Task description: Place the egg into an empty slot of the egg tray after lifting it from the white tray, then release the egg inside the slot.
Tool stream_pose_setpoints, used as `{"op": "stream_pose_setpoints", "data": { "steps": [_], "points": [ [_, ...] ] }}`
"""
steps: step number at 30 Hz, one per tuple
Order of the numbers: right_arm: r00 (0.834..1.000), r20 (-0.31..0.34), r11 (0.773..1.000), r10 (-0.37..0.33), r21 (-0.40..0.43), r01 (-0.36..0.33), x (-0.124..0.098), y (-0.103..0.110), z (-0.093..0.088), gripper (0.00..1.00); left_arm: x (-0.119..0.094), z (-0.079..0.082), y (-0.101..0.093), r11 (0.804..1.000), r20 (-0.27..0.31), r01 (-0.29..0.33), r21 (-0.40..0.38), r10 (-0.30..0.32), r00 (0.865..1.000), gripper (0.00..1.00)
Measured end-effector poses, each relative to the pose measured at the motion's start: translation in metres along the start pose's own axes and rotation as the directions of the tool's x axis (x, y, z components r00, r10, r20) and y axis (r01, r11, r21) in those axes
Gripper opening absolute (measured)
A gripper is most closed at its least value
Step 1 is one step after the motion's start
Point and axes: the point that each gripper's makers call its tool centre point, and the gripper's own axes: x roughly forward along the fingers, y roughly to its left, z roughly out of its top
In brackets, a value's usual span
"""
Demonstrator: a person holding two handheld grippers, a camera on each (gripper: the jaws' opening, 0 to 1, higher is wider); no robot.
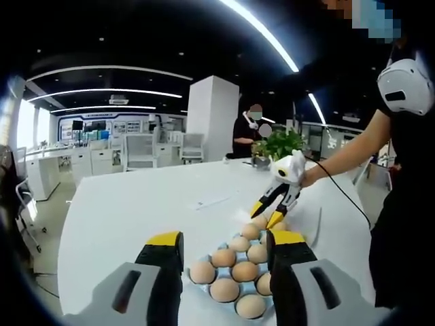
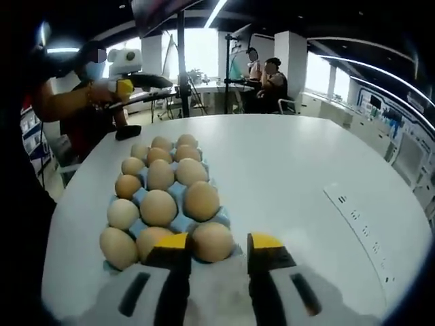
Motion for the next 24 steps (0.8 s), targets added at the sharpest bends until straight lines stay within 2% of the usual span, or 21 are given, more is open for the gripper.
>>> {"op": "stream_pose_setpoints", "data": {
  "steps": [6, 8, 9, 13, 17, 18, 24],
  "points": [
    [1.000, 0.010, 1.000, -0.006, 0.010, 0.006, -0.001, -0.001, 0.000, 0.40, 0.000, 0.000, 0.000, 1.000, 0.000, 0.001, 0.000, -0.001, 1.000, 0.49],
    [1.000, 0.013, 1.000, -0.006, 0.014, 0.006, -0.001, -0.001, 0.000, 0.46, 0.000, -0.001, 0.000, 1.000, -0.001, 0.001, 0.000, -0.001, 1.000, 0.49],
    [0.999, 0.049, 0.999, -0.013, 0.040, 0.011, -0.003, -0.002, 0.002, 0.48, 0.000, -0.002, -0.001, 1.000, -0.004, 0.002, -0.001, -0.002, 1.000, 0.49],
    [0.998, 0.059, 0.998, -0.019, 0.059, 0.016, -0.005, -0.003, 0.000, 0.50, 0.000, -0.002, -0.002, 1.000, -0.003, 0.004, -0.002, -0.004, 1.000, 0.49],
    [0.998, 0.060, 0.997, -0.027, 0.069, 0.023, -0.006, -0.004, -0.001, 0.60, 0.000, -0.003, -0.002, 1.000, -0.007, 0.004, -0.002, -0.004, 1.000, 0.49],
    [0.989, 0.144, 0.994, -0.031, 0.104, 0.016, -0.008, -0.003, 0.012, 0.62, 0.000, -0.003, -0.002, 1.000, -0.005, 0.005, -0.006, -0.005, 1.000, 0.49],
    [0.984, 0.173, 0.996, -0.034, 0.092, 0.018, -0.014, 0.001, 0.014, 0.63, 0.000, -0.001, -0.002, 1.000, -0.003, 0.004, -0.001, -0.004, 1.000, 0.48]
  ]
}}
